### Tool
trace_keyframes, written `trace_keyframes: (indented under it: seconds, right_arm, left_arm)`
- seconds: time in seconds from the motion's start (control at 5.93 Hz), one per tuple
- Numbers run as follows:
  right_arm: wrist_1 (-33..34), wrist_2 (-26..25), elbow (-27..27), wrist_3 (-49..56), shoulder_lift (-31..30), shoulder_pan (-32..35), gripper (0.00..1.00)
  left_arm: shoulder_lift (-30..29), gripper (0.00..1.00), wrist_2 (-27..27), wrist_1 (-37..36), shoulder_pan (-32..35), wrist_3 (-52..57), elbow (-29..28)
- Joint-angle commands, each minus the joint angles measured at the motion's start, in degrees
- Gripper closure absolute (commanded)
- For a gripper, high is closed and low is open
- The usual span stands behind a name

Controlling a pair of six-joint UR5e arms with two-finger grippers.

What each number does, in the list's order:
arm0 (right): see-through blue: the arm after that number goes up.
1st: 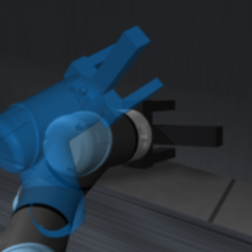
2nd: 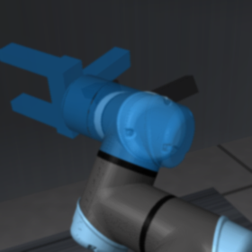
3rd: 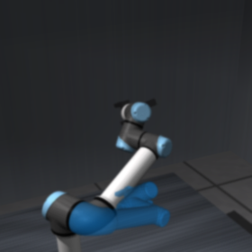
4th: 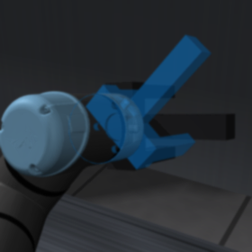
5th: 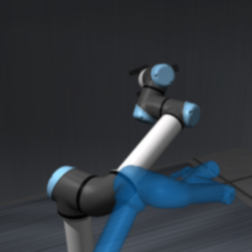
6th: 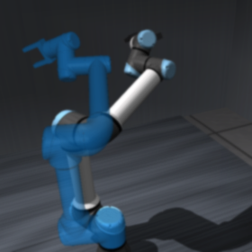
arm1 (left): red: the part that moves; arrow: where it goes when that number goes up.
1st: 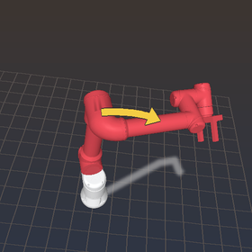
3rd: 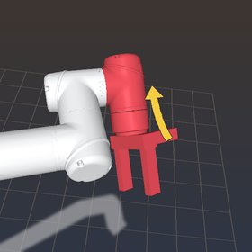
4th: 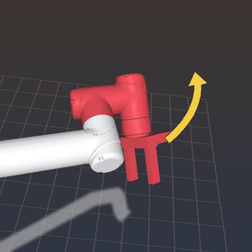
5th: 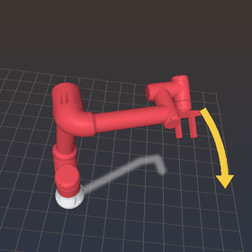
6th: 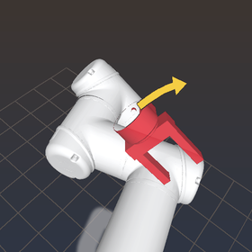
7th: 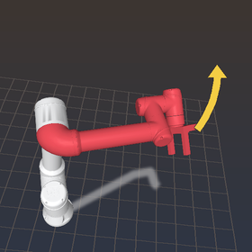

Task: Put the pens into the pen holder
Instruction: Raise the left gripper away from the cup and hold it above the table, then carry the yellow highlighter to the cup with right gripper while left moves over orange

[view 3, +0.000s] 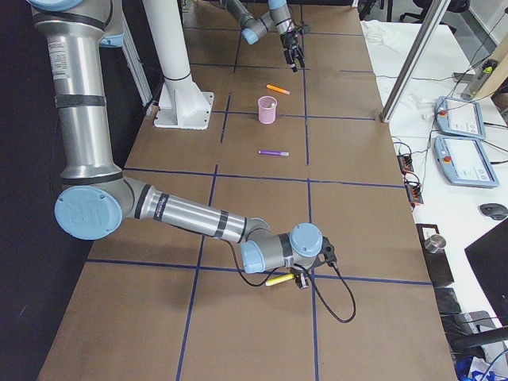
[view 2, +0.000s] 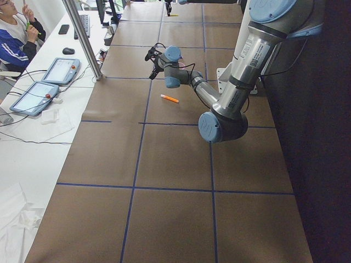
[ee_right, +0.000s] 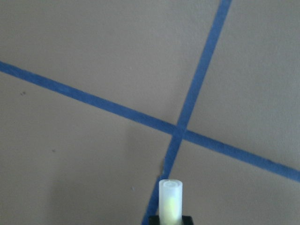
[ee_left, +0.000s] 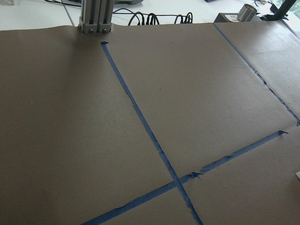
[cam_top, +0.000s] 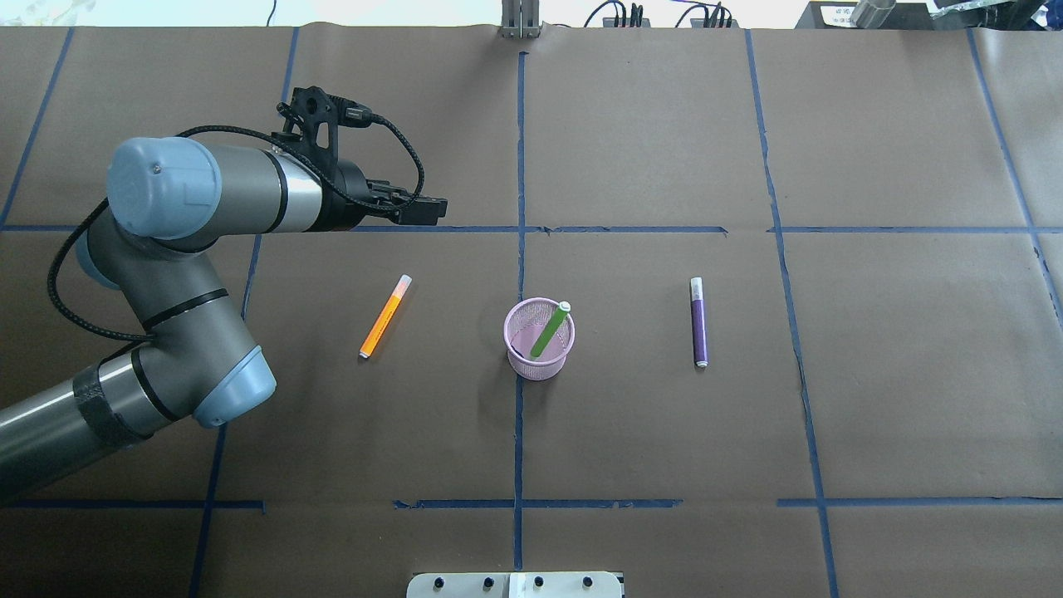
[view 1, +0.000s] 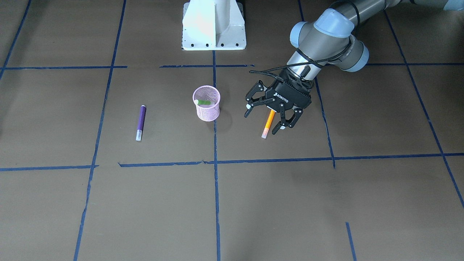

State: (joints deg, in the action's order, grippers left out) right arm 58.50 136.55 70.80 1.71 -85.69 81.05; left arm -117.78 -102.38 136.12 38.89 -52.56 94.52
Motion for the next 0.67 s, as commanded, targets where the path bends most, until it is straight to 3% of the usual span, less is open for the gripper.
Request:
trace_keyframes:
  seconds: [0.0, 0.34, 0.51]
  right_arm:
    - [-7.65, 0.30, 8.87, -15.56, 0.08, 0.24, 1.00]
    - [-22.05, -2.32, 15.83, -40.54, 2.18, -4.65, 1.00]
    - [-25.07, -9.47, 20.04, -41.95, 2.19, -9.12, 1.00]
  left_arm:
    - [0.18, 0.02, -0.28, -5.47, -0.31, 0.00, 0.04]
    - [-0.08, 0.02, -3.16, -11.30, -0.75, 0.09, -0.47]
    - [-0.26, 0.02, -4.83, -13.84, -0.83, 0.09, -0.57]
